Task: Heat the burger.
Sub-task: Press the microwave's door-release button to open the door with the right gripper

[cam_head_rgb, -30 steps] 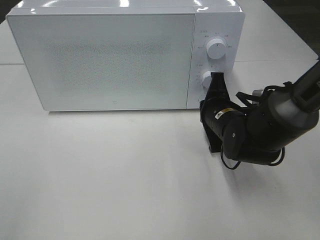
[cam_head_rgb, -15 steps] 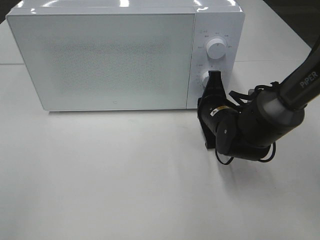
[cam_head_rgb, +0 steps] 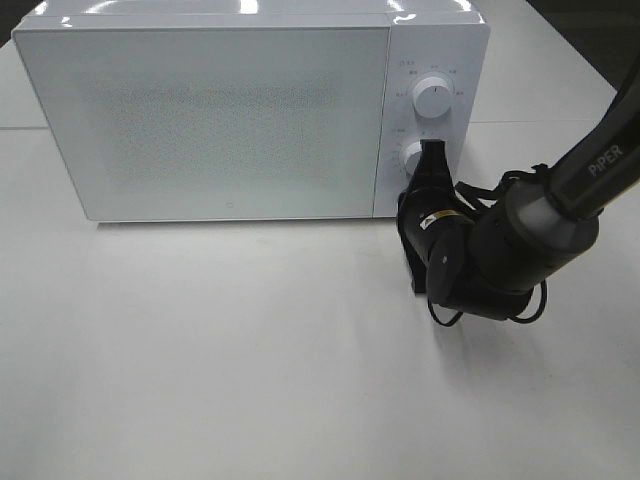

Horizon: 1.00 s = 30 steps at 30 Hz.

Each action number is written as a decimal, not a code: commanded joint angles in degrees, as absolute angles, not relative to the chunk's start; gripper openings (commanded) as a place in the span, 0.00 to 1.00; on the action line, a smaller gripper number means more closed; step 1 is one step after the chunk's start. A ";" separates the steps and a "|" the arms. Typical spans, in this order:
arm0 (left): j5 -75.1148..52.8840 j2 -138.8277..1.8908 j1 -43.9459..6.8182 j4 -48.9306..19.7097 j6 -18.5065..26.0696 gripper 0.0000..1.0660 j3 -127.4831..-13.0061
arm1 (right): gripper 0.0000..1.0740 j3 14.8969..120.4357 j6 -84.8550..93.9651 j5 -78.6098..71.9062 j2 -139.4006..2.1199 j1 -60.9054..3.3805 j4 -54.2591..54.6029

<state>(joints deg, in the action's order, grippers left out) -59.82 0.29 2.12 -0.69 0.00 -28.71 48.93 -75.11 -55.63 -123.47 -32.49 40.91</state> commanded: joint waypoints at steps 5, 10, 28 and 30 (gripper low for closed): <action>-59.24 1.55 2.29 -0.80 0.00 0.94 -28.59 | 0.00 51.22 -72.94 -57.70 -123.47 -30.94 39.82; -59.24 1.55 2.29 -0.80 0.00 0.94 -28.59 | 0.00 53.11 -71.96 -58.10 -123.47 -29.79 38.45; -59.24 1.55 2.29 -0.80 0.00 0.94 -28.59 | 0.00 59.19 -66.63 -62.80 -123.47 -27.10 37.01; -59.24 1.55 2.29 -0.80 0.00 0.94 -28.59 | 0.00 59.19 -66.63 -62.62 -123.47 -27.10 36.78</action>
